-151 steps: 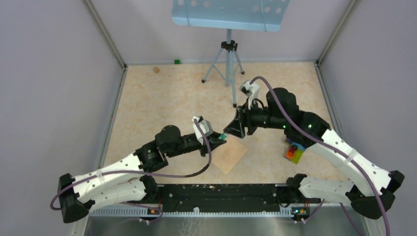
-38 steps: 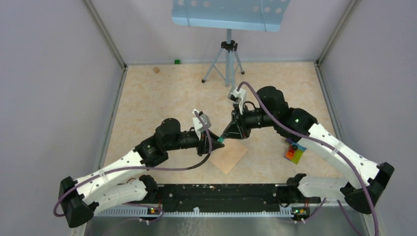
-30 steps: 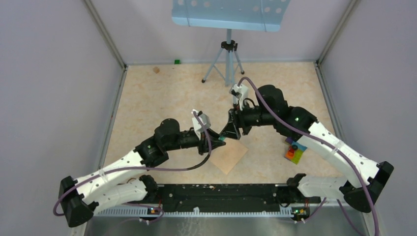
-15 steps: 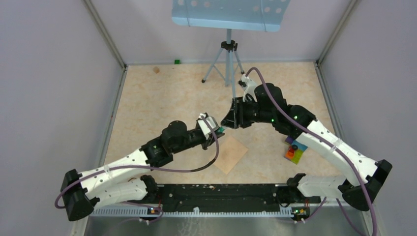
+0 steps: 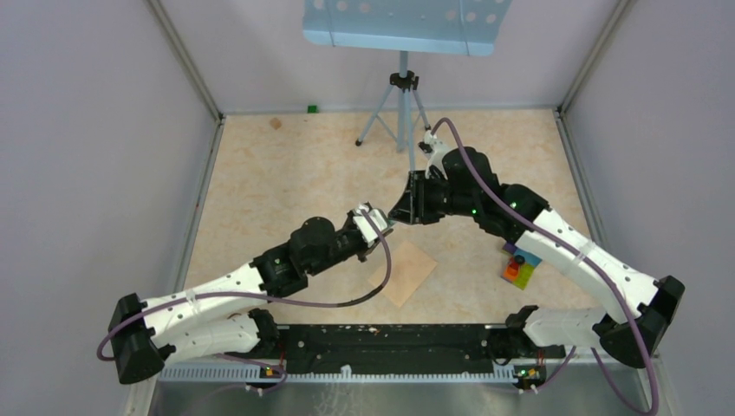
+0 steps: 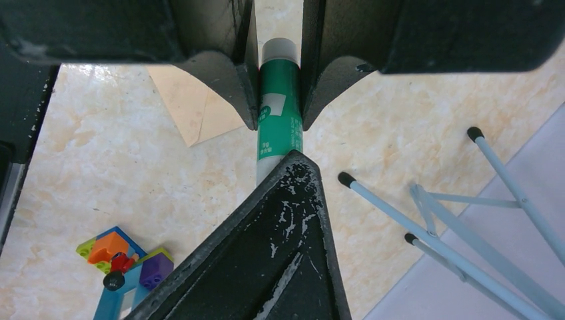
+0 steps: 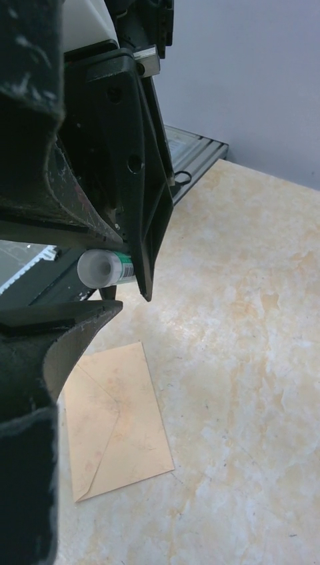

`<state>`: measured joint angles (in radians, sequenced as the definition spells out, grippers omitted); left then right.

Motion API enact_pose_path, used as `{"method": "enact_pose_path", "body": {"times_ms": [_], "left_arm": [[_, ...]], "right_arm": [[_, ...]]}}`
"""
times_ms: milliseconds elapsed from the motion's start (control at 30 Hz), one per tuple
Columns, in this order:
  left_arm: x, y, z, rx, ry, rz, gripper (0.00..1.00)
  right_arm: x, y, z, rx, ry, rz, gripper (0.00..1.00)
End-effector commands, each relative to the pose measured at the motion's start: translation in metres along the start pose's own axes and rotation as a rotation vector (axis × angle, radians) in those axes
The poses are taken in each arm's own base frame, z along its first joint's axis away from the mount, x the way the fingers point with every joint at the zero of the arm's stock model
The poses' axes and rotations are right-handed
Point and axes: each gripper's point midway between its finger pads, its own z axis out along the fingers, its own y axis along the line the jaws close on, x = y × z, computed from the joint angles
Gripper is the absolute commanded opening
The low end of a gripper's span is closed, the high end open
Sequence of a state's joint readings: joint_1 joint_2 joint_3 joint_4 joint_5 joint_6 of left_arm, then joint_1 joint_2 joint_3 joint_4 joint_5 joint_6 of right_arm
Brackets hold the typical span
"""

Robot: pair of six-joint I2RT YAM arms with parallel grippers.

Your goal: Place the letter into the envelope and seal it

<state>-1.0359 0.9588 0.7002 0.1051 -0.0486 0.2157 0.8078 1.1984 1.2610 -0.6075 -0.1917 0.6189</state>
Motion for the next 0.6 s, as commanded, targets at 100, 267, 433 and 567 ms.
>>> {"method": "enact_pose_path", "body": {"times_ms": [100,267,433,567], "left_arm": [[-0.021,0.009,0.004,-0.043,-0.059,0.011,0.00],[-0.021,0.009,0.004,-0.041,-0.058,0.011,0.00],[-0.022,0.008,0.004,-0.037,-0.061,0.002,0.00],[-0.031,0.000,0.000,0.004,-0.085,-0.064,0.00]], "right_arm": [[-0.005,0.005,-0.003,-0.012,-0.036,0.006,0.33],[-0.003,0.009,-0.002,-0.019,-0.031,0.000,0.27],[0.000,0.007,-0.001,-0.015,-0.019,-0.017,0.12],[0.001,0.013,-0.006,-0.062,-0.004,-0.120,0.05]]}}
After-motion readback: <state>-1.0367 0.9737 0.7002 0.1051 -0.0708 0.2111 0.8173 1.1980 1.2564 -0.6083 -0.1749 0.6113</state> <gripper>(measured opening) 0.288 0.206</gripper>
